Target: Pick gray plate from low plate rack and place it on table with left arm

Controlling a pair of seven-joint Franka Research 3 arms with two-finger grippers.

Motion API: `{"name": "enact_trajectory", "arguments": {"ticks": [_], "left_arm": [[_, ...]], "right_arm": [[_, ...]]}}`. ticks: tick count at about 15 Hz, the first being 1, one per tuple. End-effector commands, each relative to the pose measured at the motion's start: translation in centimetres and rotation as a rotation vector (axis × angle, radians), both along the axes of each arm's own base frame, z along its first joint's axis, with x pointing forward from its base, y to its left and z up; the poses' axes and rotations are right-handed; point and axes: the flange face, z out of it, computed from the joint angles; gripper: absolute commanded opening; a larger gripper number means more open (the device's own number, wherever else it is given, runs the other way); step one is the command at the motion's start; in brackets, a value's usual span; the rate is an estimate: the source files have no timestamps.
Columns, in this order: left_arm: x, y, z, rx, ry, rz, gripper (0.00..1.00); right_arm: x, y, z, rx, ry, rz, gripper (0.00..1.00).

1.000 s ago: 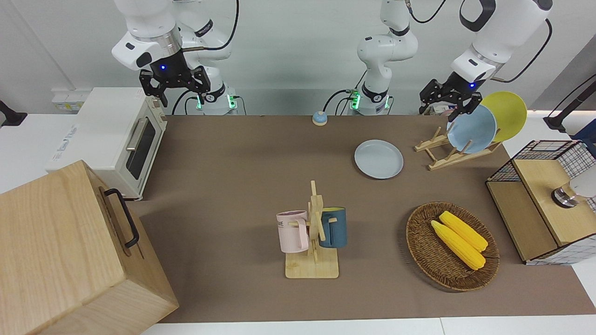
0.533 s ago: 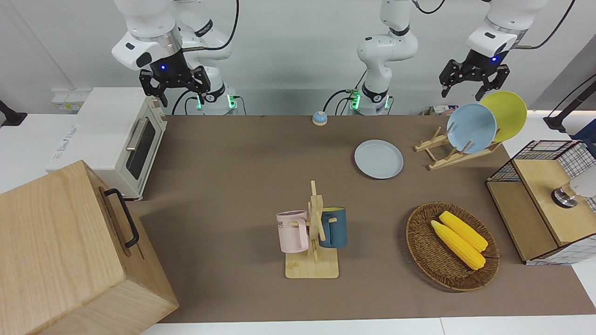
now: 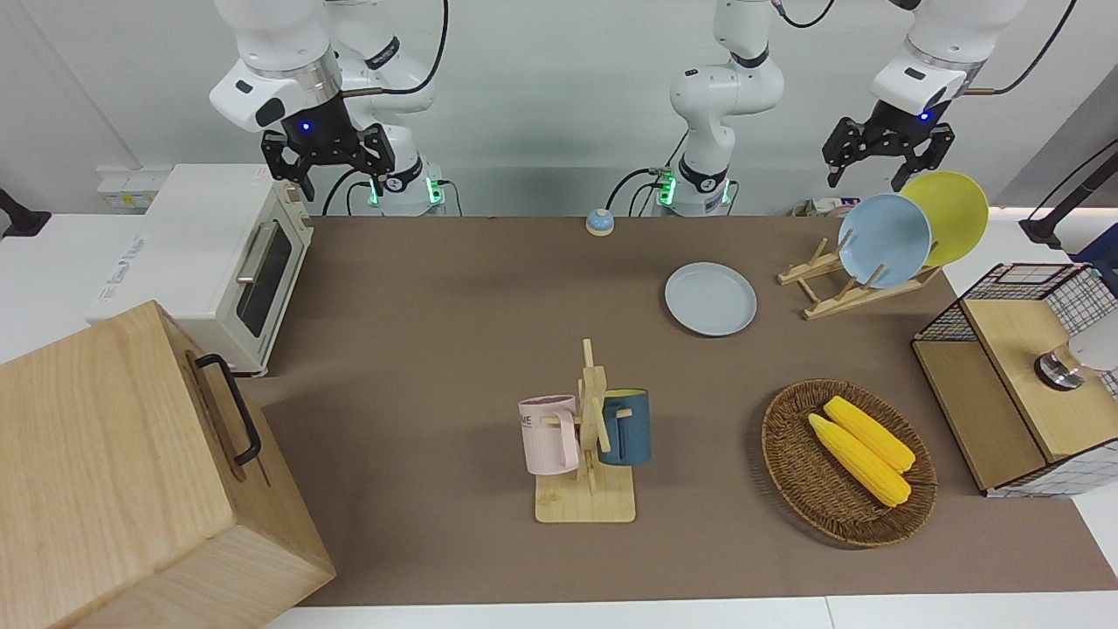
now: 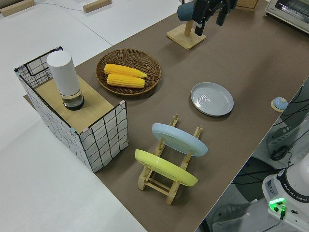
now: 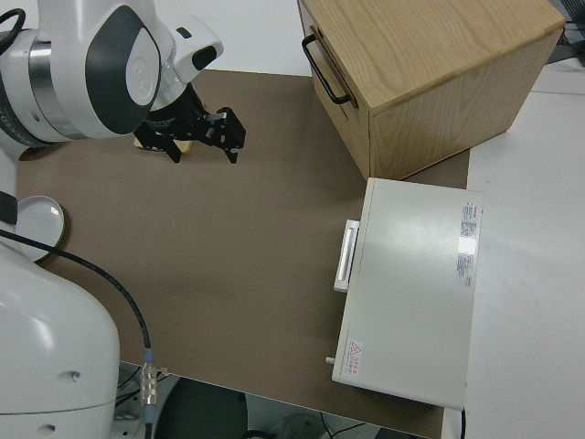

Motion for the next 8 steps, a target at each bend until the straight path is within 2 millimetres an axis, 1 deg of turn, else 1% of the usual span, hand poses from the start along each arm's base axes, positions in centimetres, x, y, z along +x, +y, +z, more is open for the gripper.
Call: {"name": "enact_trajectory", "arguments": {"ticks": [1,2,4,5,6,8], "left_arm": [[0.5,-0.7,0.3,0.012,-0.004,0.000,0.99],[0.6,-1.3,0.2,0.011,-0.004,-0.013,0.99],[0.6,-1.4,-0.1,-0.012,0.001,-0.014,0.99],[0.8,-1.3,-0.4,-0.036,0.005,-0.013,0.99],[1.0,-0.7,-0.7,-0.053,0.011,-0.003,0.99],[1.0,-0.5,-0.8,-0.052,0.013,-0.012,0.99]], "right_arm": [[-0.2,-0.1,0.3,0.009,0.006,-0.002,0.990],[-0.2,-0.1,0.3,0.009,0.006,-0.002,0.990],[-0.2,-0.1,0.3,0.009,0.006,-0.002,0.987],[-0.2,-0.1,0.3,0.009,0.006,-0.002,0.987],[-0.2,-0.1,0.3,0.009,0.006,-0.002,0.990],[-0.2,-0.1,0.3,0.009,0.006,-0.002,0.987]]}}
